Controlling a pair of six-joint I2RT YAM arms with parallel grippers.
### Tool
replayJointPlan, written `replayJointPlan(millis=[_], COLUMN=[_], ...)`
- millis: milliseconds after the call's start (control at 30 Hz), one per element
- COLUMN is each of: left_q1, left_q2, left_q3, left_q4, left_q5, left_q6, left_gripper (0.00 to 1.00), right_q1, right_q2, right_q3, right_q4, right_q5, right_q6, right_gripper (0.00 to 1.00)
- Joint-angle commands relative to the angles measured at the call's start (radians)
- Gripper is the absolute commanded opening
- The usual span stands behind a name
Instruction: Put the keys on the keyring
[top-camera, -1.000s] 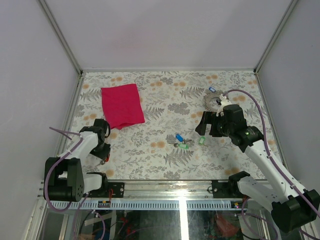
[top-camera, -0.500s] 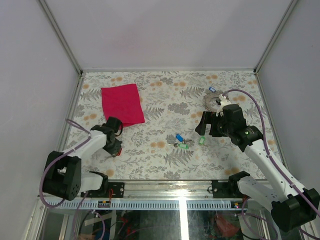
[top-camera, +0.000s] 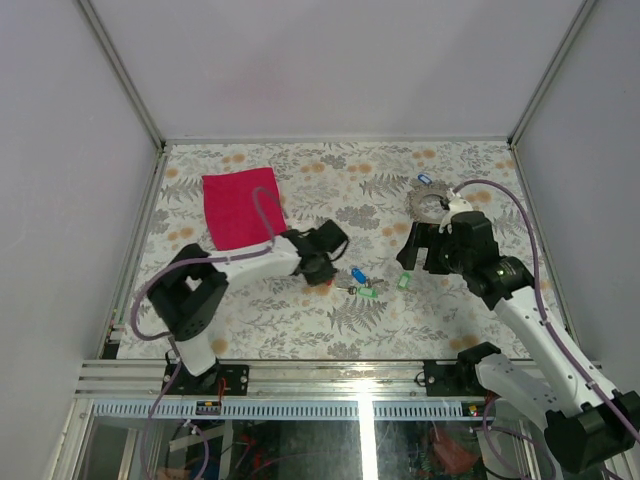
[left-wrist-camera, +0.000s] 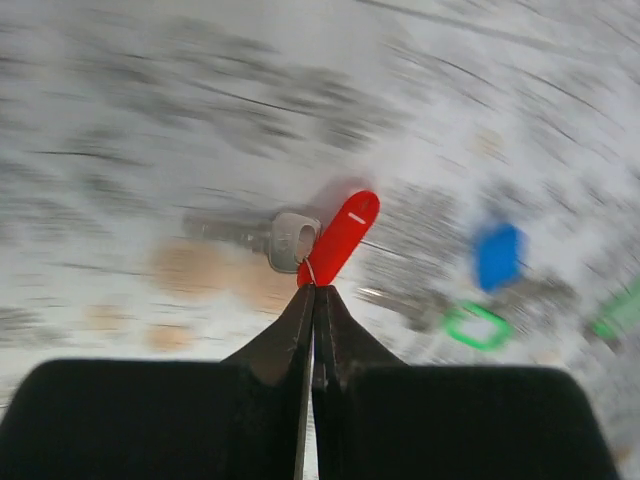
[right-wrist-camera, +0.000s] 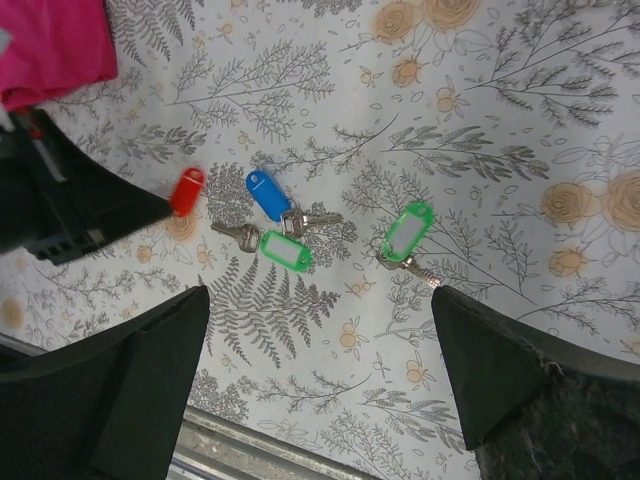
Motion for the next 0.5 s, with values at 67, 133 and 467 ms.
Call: replayJointPlan(millis=[67,133,467], left_q1=[-0.166,-0.172,-0.144], left_q2=[0.125,0.104,-0.079], left_q3=[0.242,0.246,0.166], left_q4=[0.056,0.056,0.033], left_q5=[-0.055,-0.08,-0.181], left_q6=[0.144,0.16,0.29], left_gripper=[0.15,0.28,0.53], right_q1=[0.007,0.007,0.007], right_q2=[-0.08,-0.09,-0.014], right_q3=[0.06,0.055,0.061], right_q4=[-0.022,-0.023,0.008], right_q5=[0.113,0.142,0.292], right_q6=[0.011,0.012,0.022], right_gripper=[1.0,1.0,0.98])
